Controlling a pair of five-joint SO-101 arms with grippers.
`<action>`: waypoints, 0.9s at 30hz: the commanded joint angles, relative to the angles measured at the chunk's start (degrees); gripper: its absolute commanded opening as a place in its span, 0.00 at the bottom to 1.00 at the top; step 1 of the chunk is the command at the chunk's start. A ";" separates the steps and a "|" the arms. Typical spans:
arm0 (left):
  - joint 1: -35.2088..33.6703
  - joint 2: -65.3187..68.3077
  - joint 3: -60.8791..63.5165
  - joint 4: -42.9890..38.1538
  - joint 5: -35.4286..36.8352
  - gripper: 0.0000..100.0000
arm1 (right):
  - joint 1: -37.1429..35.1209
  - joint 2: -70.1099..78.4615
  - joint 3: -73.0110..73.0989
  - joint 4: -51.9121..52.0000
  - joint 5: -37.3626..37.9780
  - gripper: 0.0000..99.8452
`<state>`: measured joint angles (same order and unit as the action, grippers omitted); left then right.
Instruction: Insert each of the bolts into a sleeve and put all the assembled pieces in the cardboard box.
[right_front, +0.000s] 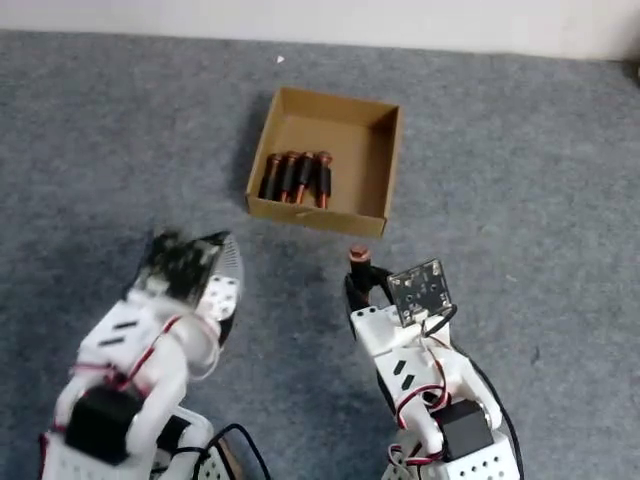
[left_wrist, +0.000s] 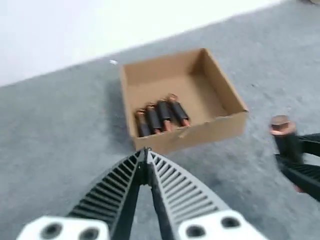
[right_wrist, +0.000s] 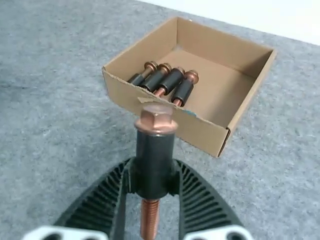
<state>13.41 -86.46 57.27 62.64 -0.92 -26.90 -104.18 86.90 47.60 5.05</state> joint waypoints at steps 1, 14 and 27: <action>-4.35 -11.30 6.99 -0.18 -0.70 0.01 | 0.75 -1.10 -0.84 -0.40 0.53 0.01; -13.49 -17.98 28.70 -0.18 -1.05 0.01 | 0.75 -1.01 -2.59 3.56 0.79 0.01; -13.05 -17.80 39.87 -9.23 -0.97 0.01 | 0.75 34.95 -30.81 0.22 3.25 0.01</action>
<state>0.57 -103.96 95.87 56.40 -1.54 -26.90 -78.51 66.51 51.47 7.87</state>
